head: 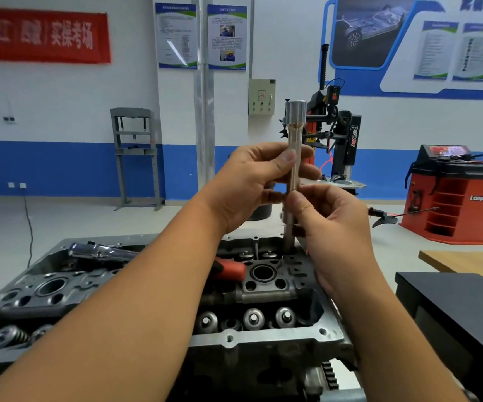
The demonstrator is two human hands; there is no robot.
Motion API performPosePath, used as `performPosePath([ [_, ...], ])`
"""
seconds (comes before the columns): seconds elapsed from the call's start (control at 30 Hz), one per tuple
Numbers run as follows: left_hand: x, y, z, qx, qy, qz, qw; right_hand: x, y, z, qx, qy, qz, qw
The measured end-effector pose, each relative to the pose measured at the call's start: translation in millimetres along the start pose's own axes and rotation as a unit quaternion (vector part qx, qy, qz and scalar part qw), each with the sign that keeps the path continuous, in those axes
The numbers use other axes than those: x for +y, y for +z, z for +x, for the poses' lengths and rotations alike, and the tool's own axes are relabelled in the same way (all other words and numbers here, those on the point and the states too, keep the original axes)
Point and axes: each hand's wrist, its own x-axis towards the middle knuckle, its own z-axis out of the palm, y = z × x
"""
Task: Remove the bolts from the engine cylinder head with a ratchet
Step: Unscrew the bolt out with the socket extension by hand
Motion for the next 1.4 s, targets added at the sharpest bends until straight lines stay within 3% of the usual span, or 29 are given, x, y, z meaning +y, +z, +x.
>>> performPosePath([
  [0.2,-1.1,-2.4,-0.5,0.035,0.036,0.013,0.999,-1.9,-3.4,0.4,-0.022,0.019,0.028,0.999],
  [0.33,-1.5,-2.5,0.5,0.050,0.042,0.000,0.998,0.8,-2.0,-3.1,-0.007,-0.005,-0.033,0.999],
  [0.6,-2.2,-0.8,1.3,-0.011,0.001,0.019,1.000,-1.8,1.7,-2.3,-0.060,-0.029,-0.011,0.998],
  [0.83,0.1,1.6,0.8,0.046,0.056,-0.002,0.997,-1.1,-0.9,-3.8,0.010,-0.015,-0.029,0.999],
  [1.03,-0.6,3.5,1.2,0.012,0.000,0.033,0.999,-1.6,-0.5,-0.7,-0.048,-0.010,-0.010,0.999],
  [1.23,0.1,1.8,-0.7,0.053,0.058,0.035,0.996,1.2,-1.7,-2.5,-0.017,-0.025,-0.032,0.999],
  [1.4,-1.2,2.4,0.1,0.006,-0.005,0.027,1.000,-1.3,1.4,-1.4,-0.036,-0.024,-0.014,0.999],
])
